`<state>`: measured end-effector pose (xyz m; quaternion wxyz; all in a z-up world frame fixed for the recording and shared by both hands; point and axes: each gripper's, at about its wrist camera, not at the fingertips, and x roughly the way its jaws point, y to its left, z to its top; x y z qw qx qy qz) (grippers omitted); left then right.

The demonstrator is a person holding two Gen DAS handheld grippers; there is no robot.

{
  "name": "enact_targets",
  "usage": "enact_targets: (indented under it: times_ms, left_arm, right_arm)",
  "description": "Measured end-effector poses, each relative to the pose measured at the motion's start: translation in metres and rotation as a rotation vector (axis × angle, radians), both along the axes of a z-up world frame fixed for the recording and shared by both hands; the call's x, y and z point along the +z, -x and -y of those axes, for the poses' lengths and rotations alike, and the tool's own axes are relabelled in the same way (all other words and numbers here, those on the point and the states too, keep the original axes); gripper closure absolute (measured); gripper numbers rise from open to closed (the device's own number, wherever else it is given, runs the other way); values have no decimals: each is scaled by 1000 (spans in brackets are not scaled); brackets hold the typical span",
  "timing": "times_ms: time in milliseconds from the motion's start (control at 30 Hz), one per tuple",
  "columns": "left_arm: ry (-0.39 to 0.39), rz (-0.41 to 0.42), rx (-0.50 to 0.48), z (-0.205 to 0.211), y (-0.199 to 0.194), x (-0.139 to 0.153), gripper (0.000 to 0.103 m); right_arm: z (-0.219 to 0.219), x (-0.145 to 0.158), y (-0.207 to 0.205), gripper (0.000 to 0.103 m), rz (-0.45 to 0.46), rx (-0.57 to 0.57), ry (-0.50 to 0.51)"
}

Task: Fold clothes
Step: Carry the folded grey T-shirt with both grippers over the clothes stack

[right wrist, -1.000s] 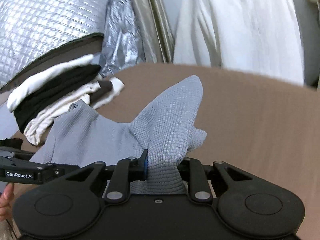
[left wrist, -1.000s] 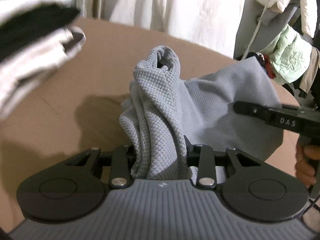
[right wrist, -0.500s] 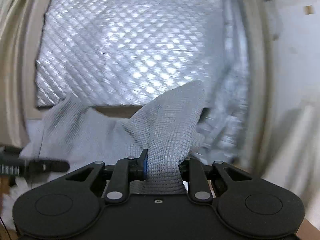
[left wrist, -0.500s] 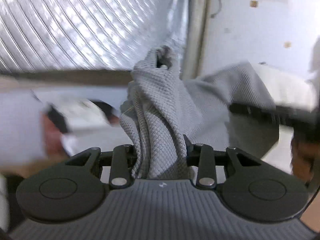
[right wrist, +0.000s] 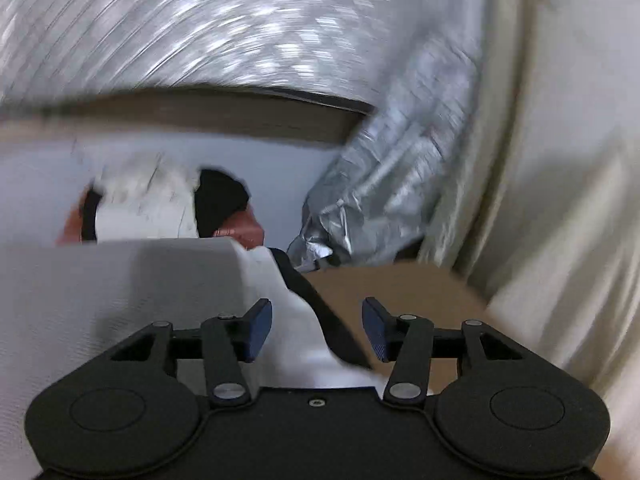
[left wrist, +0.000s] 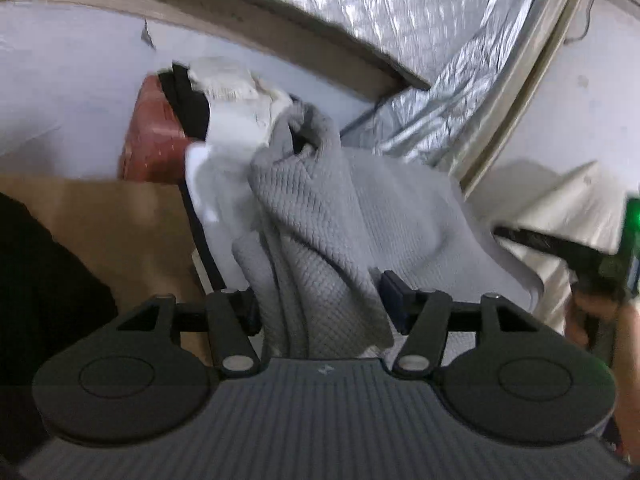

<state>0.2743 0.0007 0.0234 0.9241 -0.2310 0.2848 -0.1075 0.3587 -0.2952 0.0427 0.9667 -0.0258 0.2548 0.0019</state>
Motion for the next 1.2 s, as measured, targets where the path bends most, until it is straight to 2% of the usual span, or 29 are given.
enact_targets:
  times_ms: [100, 200, 233, 267, 300, 333, 367, 433, 467, 533, 567, 633, 733, 833, 900, 967, 1033, 1067, 1133, 1200]
  left_arm:
    - [21, 27, 18, -4, -9, -15, 45]
    - [49, 56, 61, -8, -9, -18, 47]
    - [58, 66, 77, -9, -9, -19, 48]
    - [47, 89, 112, -9, -7, -22, 49]
    - [32, 111, 138, -8, -5, -20, 50]
    - [16, 132, 163, -8, -3, -19, 50]
    - [4, 139, 176, -7, -1, -18, 54]
    - [-96, 95, 216, 0, -5, -16, 55]
    - [-129, 103, 230, 4, -5, -15, 56]
    - [-196, 119, 259, 13, -5, -15, 56]
    - [-202, 122, 264, 14, -1, -16, 57]
    - [-172, 118, 256, 13, -4, -17, 58]
    - [-91, 100, 234, 2, -5, -22, 59]
    - [-38, 89, 212, -10, -6, -28, 59]
    - [2, 80, 203, -15, -9, -33, 59]
    - [40, 71, 196, -19, -12, -36, 59]
    - [23, 78, 193, -18, -13, -37, 59]
    - [2, 88, 197, -16, -12, -37, 59]
    - [-33, 108, 203, -13, -12, -36, 59]
    - [-22, 123, 199, -13, -12, -35, 59]
  right_arm:
    - [31, -1, 41, 47, 20, -15, -278]
    - [45, -12, 77, 37, 14, 57, -560]
    - [47, -17, 83, 36, -7, 85, -631]
    - [45, -22, 86, 30, -27, 108, -674]
    - [43, -25, 88, 28, -34, 127, -688]
    - [38, -26, 88, 27, -20, 138, -662]
    - [32, -26, 85, 27, -8, 161, -622]
    - [16, -24, 74, 28, 1, 215, -485]
    - [9, -23, 71, 28, -4, 188, -409]
    - [2, -21, 76, 28, 17, 99, -348]
    - [2, -20, 80, 28, 26, 69, -358]
    - [7, -22, 97, 28, 40, 35, -450]
    - [17, -33, 120, 28, 63, -49, -574]
    - [20, -47, 123, 28, 42, 40, -713]
    - [16, -52, 112, 28, 14, 77, -750]
    - [13, -58, 96, 26, -17, 47, -770]
    - [10, -62, 82, 28, -30, 27, -765]
    - [3, -57, 81, 38, -23, 49, -691]
    - [-18, -41, 84, 51, -1, 95, -475]
    - [-36, -23, 88, 63, 44, 143, -280]
